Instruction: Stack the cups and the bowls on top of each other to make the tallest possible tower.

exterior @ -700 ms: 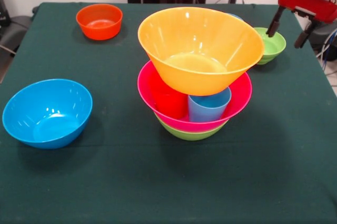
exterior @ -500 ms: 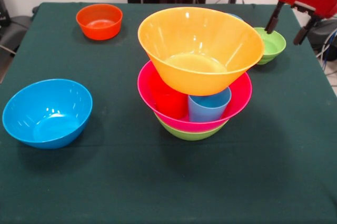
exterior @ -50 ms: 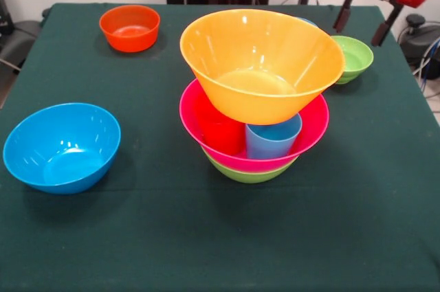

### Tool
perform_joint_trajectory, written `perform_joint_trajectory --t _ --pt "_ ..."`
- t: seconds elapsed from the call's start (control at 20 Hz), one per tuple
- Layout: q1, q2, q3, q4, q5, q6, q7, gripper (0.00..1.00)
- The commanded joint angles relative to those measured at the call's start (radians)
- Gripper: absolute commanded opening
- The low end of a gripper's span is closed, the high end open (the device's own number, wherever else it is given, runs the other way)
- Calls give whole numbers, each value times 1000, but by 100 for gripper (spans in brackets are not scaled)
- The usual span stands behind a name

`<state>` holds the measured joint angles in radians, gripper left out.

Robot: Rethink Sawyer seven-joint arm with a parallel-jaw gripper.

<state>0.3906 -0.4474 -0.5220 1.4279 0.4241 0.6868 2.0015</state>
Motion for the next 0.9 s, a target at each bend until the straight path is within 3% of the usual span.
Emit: perform_joint_trajectory --t 0.05,0.9 --pt "-10 -3 181 154 -14 -23 95 100" --pt "-84 29 334 246 6 -224 109 100"
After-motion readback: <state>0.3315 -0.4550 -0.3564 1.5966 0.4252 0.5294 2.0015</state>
